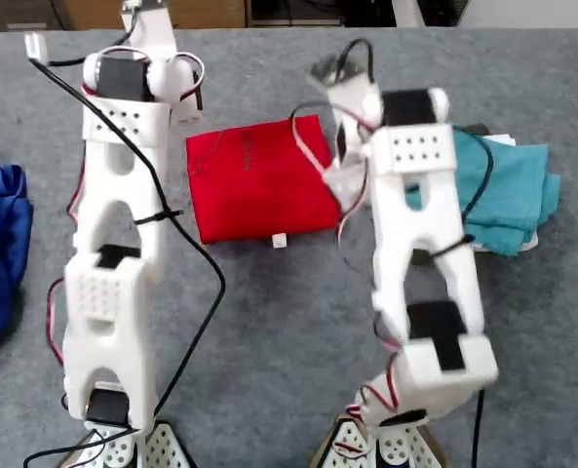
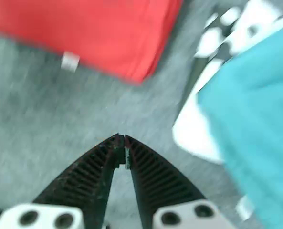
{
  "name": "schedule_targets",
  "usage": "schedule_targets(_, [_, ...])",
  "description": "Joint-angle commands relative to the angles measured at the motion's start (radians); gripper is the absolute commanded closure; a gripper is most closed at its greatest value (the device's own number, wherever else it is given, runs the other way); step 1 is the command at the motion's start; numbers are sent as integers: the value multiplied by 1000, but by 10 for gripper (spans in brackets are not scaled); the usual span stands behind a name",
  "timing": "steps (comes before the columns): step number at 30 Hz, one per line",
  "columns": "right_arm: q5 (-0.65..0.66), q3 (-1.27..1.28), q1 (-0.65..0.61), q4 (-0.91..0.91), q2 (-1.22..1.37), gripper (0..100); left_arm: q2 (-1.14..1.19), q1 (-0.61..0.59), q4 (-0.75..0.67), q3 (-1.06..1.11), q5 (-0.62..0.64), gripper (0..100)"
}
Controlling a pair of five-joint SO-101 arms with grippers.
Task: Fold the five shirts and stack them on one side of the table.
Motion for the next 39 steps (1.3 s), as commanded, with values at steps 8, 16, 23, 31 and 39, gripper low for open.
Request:
schedule_targets(8, [-578,61,-62,-203,56,581,-363,-95,-51,605,-8,981])
schedule_targets(16, [-878,-269,-145,-172,404,542,-427,-239,-51,752,-14,981])
schedule_targets(23, [-962,-644,-147,-132,680,541,-456,-267,-51,836,-23,981])
schedule_targets(31, [-962,-992,-170,-61,963,542,-467,-269,-51,853,-35,981])
schedule_targets(39, [-951,-1250,-159,31,1155,545,-469,-351,-51,848,31,981])
